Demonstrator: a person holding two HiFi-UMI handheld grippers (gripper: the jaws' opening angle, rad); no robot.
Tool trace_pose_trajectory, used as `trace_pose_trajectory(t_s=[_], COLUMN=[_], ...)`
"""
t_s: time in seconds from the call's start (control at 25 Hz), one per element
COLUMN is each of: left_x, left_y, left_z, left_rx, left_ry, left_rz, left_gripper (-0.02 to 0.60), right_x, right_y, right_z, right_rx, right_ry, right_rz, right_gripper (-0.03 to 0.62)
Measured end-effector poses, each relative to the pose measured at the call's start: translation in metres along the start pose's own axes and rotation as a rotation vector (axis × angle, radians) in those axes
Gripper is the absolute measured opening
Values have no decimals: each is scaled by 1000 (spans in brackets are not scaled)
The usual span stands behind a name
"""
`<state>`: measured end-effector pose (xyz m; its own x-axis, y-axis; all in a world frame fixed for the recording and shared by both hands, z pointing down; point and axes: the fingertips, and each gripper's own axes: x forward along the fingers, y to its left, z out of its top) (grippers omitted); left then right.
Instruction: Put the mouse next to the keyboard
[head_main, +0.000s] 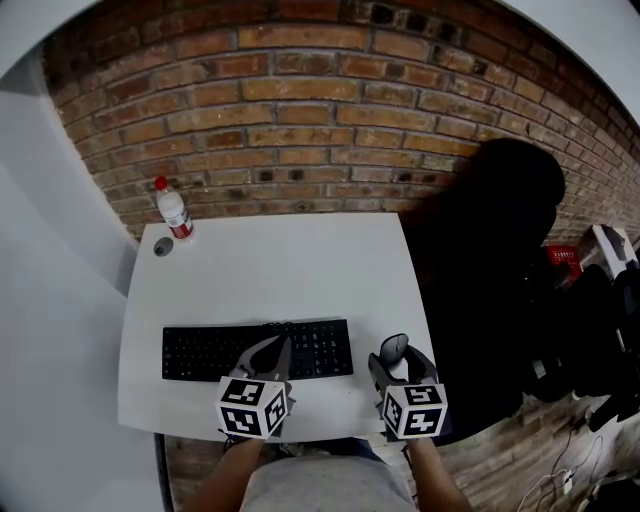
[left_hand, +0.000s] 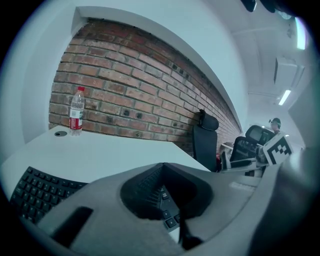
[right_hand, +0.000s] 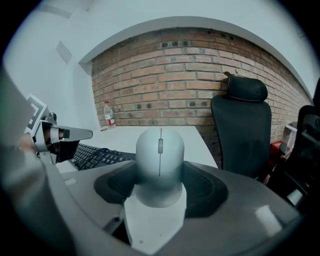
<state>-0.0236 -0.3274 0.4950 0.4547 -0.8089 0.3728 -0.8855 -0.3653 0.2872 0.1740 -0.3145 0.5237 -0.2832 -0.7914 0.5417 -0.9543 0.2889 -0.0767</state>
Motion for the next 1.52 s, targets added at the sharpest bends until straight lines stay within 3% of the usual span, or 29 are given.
trace_pose_trajectory(t_s=[0.6, 1.52], left_x=[27, 36], left_y=[-6, 1], left_z=[-7, 0], left_rx=[4, 5], left_ry=[49, 53], left_rz=[50, 64], left_gripper=[-15, -15], right_x=[46, 66], right_y=[-27, -37], right_z=[-34, -51], right_rx=[92, 114], right_ry=[113, 210], right_rz=[27, -11], right_gripper=[302, 285])
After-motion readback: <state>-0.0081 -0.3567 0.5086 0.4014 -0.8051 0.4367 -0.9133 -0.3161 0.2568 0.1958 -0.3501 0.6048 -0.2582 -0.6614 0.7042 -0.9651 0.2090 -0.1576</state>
